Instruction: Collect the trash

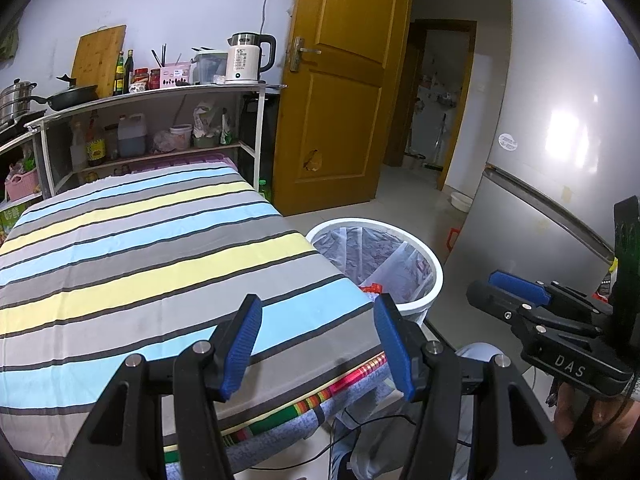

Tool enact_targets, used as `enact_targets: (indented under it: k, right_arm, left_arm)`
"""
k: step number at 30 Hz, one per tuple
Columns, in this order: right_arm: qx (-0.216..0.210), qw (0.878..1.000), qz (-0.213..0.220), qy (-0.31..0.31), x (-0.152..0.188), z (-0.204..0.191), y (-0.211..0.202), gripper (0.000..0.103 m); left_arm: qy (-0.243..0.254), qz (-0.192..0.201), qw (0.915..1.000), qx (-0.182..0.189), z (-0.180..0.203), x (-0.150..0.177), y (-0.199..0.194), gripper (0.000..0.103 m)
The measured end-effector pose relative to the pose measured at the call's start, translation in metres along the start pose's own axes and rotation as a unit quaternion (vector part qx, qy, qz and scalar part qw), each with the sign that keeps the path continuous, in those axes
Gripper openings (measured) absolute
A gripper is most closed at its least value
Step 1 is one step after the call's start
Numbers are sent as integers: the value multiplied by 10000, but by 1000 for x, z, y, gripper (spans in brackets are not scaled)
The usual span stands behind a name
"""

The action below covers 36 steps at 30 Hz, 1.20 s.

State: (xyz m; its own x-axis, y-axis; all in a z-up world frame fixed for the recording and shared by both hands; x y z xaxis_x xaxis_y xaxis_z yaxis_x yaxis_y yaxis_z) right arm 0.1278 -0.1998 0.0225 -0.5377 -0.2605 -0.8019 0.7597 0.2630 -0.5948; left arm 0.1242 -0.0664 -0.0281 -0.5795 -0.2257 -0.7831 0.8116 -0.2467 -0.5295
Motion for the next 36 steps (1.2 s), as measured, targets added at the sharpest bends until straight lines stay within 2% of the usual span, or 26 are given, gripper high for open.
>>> enact_targets:
  k: [36]
  right_arm:
    - [-2,10000,-24,-14,2,-1,3,44]
  left_arm:
    - [140,83,9999,-24,5,3,0,60]
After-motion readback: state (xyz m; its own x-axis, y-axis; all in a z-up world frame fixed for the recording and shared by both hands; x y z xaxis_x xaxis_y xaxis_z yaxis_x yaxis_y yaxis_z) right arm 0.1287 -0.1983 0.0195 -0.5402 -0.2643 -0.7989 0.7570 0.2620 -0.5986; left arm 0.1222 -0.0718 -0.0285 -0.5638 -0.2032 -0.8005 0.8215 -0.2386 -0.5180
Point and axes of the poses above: each gripper's, at about its wrist camera, not at the fingertips, and y roughly the way its jaws point, z to its right, x to its underside, the point moved 9 cm from there along y, roughly the way its jaws point, and after that the axes turned 13 degrees about -y, right-handed, at the moved point
